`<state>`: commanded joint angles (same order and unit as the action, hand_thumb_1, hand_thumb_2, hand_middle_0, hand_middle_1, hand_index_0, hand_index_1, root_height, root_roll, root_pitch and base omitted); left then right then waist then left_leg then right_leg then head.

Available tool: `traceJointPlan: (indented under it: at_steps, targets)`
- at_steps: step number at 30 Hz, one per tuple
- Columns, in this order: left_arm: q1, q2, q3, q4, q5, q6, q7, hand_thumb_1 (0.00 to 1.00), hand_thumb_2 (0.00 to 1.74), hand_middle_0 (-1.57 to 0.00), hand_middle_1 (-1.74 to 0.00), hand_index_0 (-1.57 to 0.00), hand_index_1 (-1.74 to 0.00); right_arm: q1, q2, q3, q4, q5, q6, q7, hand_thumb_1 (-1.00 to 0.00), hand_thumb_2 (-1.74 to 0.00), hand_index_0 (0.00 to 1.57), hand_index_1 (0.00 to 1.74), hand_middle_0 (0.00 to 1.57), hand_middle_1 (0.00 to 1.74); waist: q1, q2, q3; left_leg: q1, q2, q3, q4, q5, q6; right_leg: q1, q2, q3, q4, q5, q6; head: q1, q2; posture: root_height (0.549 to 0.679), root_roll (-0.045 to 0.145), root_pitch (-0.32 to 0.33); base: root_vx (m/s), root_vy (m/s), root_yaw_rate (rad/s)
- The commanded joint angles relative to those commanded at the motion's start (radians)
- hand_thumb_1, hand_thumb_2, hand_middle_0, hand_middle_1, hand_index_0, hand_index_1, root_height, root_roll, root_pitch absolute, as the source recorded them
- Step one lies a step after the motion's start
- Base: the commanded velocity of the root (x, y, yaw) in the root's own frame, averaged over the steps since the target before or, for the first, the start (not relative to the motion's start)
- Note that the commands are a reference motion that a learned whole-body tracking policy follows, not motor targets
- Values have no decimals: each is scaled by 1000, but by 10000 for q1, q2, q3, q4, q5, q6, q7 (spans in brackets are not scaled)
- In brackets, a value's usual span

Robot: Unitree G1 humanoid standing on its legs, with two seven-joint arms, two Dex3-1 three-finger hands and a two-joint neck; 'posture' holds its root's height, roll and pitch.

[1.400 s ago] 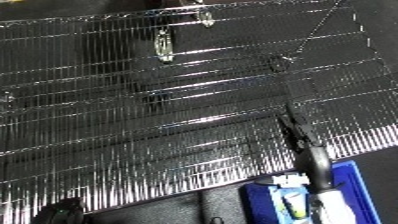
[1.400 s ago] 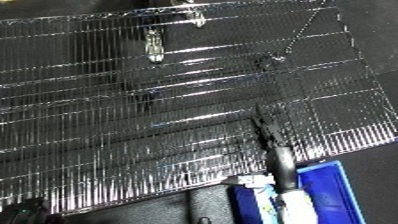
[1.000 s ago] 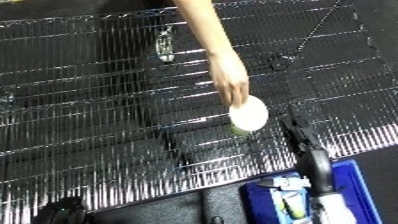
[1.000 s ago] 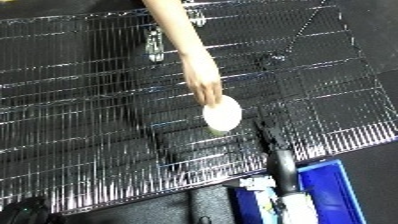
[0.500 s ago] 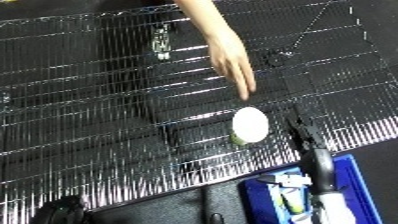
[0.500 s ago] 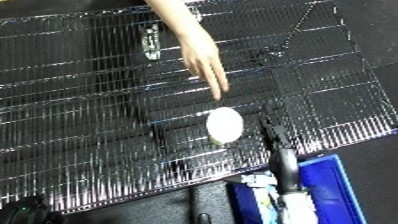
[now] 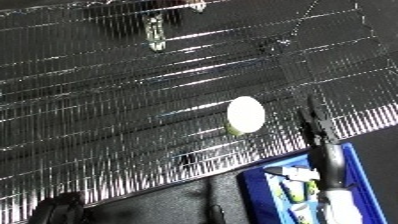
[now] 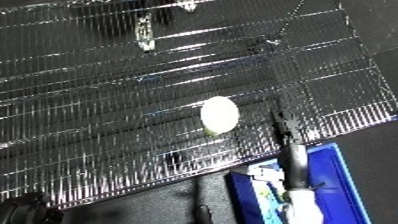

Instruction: Pick up the object and place it into the box

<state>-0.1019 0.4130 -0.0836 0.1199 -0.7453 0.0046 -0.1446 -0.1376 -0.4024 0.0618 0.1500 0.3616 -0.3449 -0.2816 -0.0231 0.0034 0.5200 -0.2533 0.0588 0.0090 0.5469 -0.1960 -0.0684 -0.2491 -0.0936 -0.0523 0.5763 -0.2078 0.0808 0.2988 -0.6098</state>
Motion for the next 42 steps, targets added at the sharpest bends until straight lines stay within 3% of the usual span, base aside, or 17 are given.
traceJointPlan:
  at_steps: [10, 21, 35, 42]
  targets:
    - [-613, 46, -335, -274, 272, -106, 347, 1000, 1740, -1570, -1740, -1570, -1740, -611, -167, 277, 370, 267, 171, -100, 0, 0, 0, 0, 0, 0, 20, 66, 0, -1121, -147, -25, 629, -80, 58, -1174, 28, -5, 718, -40, 7, 474, 1162, 654, 44, -11, -40, -27, 5]
    - [-1003, 164, -447, -231, 362, 129, 667, 1000, 1740, -1570, -1740, -1570, -1740, -1509, -282, 374, 724, 479, 125, 11, 0, 0, 0, 0, 0, 0, 81, 237, 0, -2269, -298, -64, 1289, -281, 121, -2377, -31, -10, 1539, -223, -48, 878, 2271, 645, 51, 49, -43, -15, 29]
    - [-1234, 165, -629, -191, 264, 159, 920, 1000, 1740, -1570, -1740, -1570, -1740, -2775, -404, 516, 930, 640, 311, 248, 0, 0, 0, 0, 0, 0, 235, 367, 0, -3029, -374, -132, 1815, -551, 175, -3177, -92, -51, 2120, -393, -123, 1301, 2635, 638, 54, 91, 9, -9, 19]
    - [-1443, 74, -593, -115, 73, 57, 1288, 1000, 1740, -1570, -1740, -1570, -1740, -3426, -372, 567, 1336, 801, 314, 303, 0, 0, 0, 0, 0, 0, 365, 457, 0, -3356, -420, -170, 1915, -601, 217, -3563, -122, -83, 2346, -452, -164, 1372, 2661, 634, 54, 112, -1, 0, 55]
